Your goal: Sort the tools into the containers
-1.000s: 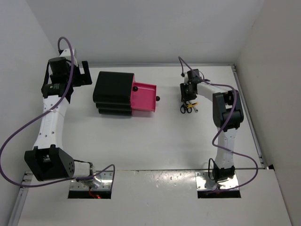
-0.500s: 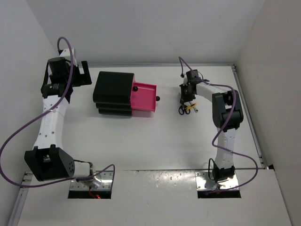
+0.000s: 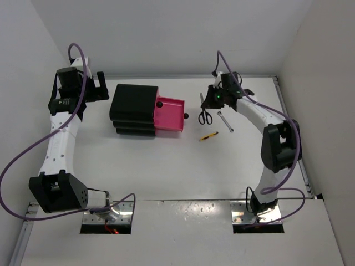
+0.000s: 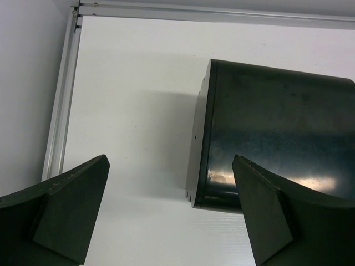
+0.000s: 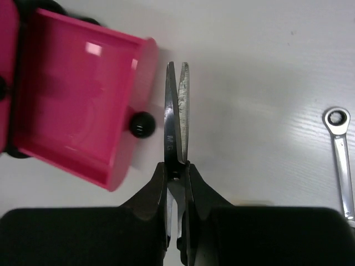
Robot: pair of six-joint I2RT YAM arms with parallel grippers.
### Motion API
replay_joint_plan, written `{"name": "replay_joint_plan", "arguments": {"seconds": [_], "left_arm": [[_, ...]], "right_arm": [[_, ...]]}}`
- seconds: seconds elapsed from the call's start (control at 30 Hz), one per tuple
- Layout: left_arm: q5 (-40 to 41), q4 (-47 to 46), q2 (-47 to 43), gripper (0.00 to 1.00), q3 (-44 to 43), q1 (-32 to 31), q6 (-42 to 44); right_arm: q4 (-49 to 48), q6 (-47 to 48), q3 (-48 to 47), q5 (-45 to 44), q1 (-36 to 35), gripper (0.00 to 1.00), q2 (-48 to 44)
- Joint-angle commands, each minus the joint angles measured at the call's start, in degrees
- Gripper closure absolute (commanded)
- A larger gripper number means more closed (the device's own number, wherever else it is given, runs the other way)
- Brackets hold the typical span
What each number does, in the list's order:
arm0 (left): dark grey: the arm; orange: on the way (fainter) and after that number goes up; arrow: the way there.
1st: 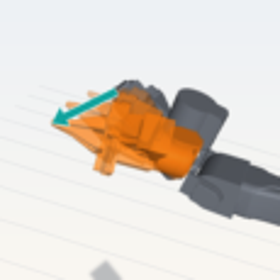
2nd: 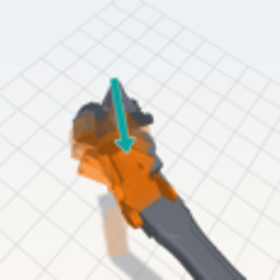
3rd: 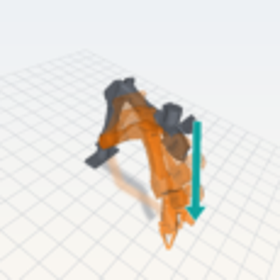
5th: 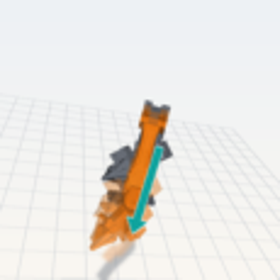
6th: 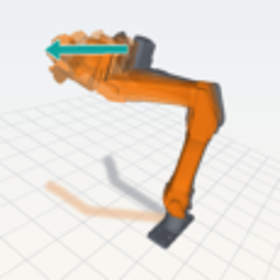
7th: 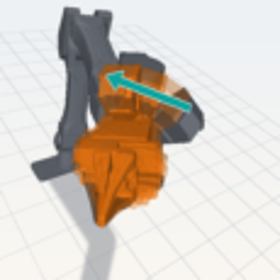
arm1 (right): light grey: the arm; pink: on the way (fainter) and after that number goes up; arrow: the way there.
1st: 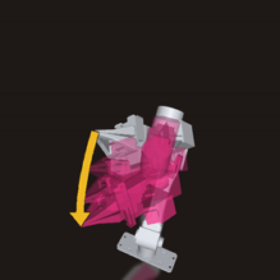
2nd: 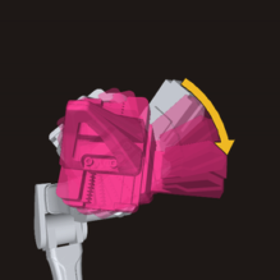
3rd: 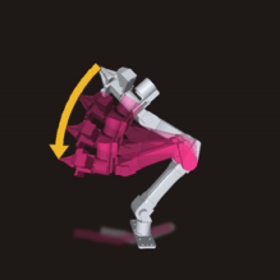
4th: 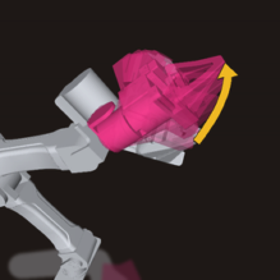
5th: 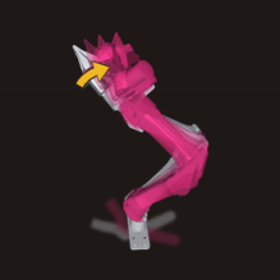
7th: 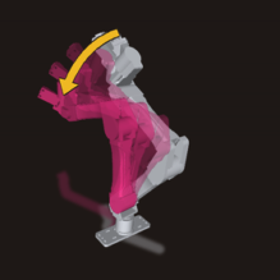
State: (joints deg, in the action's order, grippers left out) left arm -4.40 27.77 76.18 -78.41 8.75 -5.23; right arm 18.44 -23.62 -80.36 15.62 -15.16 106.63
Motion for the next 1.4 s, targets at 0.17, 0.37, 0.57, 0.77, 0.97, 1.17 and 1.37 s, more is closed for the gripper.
{"name": "replay_joint_plan", "arguments": {"seconds": [0.17, 0.37, 0.57, 0.77, 0.97, 1.17, 1.37], "left_arm": [[-1.1, -1.4, 0.7, 0.00, -1.0, 0.7, -0.9], [-1.1, -0.9, 1.2, 0.00, -1.6, 0.7, -0.9], [-2.5, -0.9, 1.2, 0.00, -0.9, 0.7, -0.9], [-3.2, -0.9, 2.4, 0.00, -0.3, 0.7, 0.1], [-3.7, -0.3, 2.4, 0.00, -0.8, 0.7, 0.1], [-3.7, -0.3, 2.9, 0.00, -0.8, 0.7, 0.1], [-3.7, -0.3, 2.9, 0.00, -1.3, 0.7, 0.7]], "right_arm": [[-4.5, -5.7, -10.9, 3.7, -6.9, 1.00, 1.9], [-4.5, -5.7, -18.3, 3.2, -10.7, 1.00, 9.9], [-5.2, -2.7, -20.4, 0.3, -13.5, 1.00, 13.3], [-5.7, -0.6, -22.6, 0.9, -14.0, 1.00, 15.6], [-5.7, 3.5, -25.7, 1.5, -15.2, 1.00, 18.1], [-5.7, 6.5, -26.3, 1.0, -15.8, 1.00, 19.8], [-5.2, 8.2, -22.8, 1.0, -15.8, 1.00, 19.2]]}}
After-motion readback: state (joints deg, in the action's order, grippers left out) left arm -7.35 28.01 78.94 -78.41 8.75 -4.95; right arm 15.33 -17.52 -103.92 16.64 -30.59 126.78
